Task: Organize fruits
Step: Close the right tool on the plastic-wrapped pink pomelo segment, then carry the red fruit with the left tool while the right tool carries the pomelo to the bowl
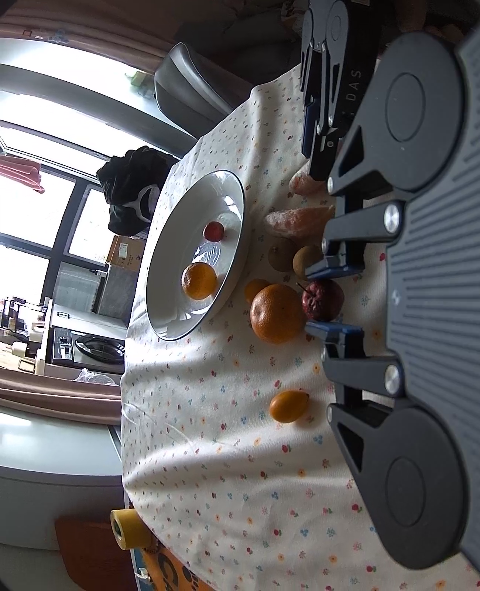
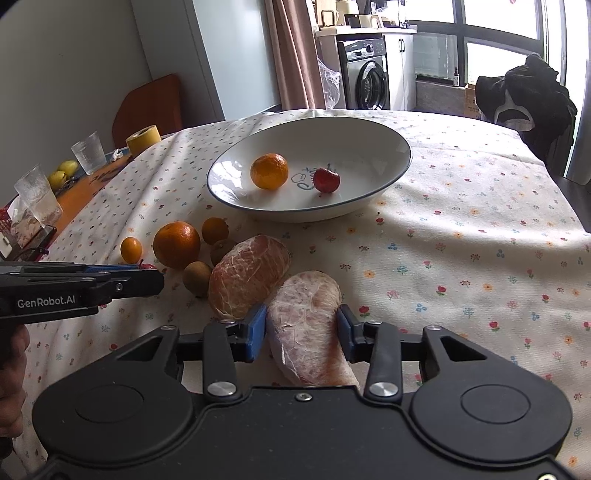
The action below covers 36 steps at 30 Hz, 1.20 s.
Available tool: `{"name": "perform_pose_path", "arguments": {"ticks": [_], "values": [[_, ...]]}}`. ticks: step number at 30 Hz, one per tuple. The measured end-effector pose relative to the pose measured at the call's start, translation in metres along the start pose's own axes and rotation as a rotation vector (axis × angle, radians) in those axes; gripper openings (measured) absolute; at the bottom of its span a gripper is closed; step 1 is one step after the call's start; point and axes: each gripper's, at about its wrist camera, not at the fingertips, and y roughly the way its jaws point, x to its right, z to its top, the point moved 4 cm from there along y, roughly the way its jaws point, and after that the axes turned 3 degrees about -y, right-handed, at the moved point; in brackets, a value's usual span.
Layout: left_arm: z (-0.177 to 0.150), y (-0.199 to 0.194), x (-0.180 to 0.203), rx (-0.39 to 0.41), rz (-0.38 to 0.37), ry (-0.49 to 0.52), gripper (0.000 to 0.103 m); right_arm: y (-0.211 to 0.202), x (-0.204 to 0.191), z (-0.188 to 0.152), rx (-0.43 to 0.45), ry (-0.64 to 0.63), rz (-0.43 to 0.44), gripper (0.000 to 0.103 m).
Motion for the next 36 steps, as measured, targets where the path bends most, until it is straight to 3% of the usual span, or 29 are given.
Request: {"name": "perform_pose_path", "arguments": {"ticks": [2, 6, 8, 15, 25, 36], "values": [[0.001, -0.003, 0.001, 0.006, 0.000, 0.001, 0.023, -0.003, 0.000, 0.000, 0.009, 0.001, -0.005, 0.037], [0.003, -0.009, 0.002, 0.022, -0.002, 0.003, 0.023, -0.014, -0.001, 0.007, 0.036, -0.009, -0.004, 0.022], [0.003, -0.010, 0.002, 0.022, -0.001, 0.003, 0.023, -0.016, -0.001, 0.008, 0.039, -0.014, -0.005, 0.019], [0.002, -0.011, 0.002, 0.022, -0.005, 0.000, 0.023, -0.016, 0.003, 0.006, 0.029, 0.011, 0.000, 0.022], [0.001, -0.008, 0.002, 0.010, -0.002, -0.004, 0.023, -0.004, 0.000, -0.008, -0.016, -0.001, -0.023, 0.044], [0.004, -0.007, 0.006, 0.020, -0.004, 0.001, 0.023, -0.010, 0.001, -0.004, 0.011, -0.018, -0.017, 0.033]]}}
